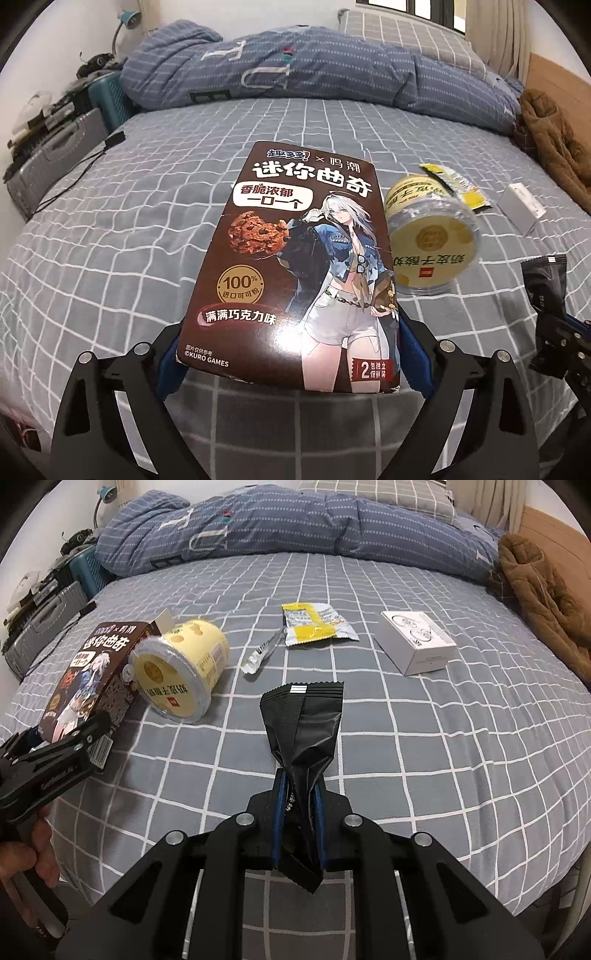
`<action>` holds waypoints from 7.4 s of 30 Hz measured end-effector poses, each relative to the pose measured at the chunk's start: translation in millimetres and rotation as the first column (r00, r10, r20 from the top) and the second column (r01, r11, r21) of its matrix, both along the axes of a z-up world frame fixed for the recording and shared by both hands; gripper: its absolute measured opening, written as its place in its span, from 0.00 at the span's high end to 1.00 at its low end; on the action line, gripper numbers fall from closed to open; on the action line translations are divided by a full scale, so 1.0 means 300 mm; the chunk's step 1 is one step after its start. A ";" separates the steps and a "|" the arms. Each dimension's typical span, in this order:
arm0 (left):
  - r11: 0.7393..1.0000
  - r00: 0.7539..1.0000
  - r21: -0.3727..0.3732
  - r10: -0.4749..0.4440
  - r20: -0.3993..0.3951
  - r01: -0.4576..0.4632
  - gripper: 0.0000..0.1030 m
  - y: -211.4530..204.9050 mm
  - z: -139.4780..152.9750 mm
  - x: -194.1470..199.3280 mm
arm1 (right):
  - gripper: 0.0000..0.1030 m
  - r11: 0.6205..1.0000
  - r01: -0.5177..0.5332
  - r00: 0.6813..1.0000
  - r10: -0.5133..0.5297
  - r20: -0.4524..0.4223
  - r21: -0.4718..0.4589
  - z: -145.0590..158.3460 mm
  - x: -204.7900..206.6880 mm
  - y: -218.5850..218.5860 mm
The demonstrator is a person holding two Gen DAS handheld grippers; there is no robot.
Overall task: Collect trash
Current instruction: 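Carry the black sachet and cookie box off the bed down over the bin, then open the right tool over the bin while the left tool releases the cookie box, then raise both open tools toward the yellow tub and white box on the bed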
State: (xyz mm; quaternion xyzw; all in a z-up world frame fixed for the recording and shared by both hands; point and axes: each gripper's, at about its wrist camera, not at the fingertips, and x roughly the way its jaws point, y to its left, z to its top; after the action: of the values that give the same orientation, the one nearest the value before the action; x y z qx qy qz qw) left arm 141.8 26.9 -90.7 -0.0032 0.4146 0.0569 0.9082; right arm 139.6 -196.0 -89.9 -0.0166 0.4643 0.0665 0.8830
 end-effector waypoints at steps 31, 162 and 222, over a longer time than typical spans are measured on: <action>0.997 0.997 -0.072 -0.005 0.074 0.010 0.13 -0.085 0.105 -0.386 | 0.87 0.997 -0.054 0.997 0.051 0.054 0.055 0.093 -0.260 -0.017; 0.984 0.885 -0.150 -0.150 -0.442 0.092 0.13 -0.198 -0.512 -0.858 | 0.09 0.995 -0.032 0.923 -0.005 -0.384 -0.091 -0.462 -0.687 -0.014; 0.987 0.989 -0.078 -0.145 -0.013 0.144 0.05 -0.255 0.046 -0.433 | 0.07 0.998 0.055 0.977 -0.051 0.207 -0.015 0.128 -0.418 -0.279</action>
State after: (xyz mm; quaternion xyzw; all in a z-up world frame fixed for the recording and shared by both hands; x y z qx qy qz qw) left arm 12.0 -49.6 -76.9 -0.0074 0.4239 -0.0250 0.9053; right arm 14.3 -279.8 -51.6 -0.0200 0.3712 0.0363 0.9276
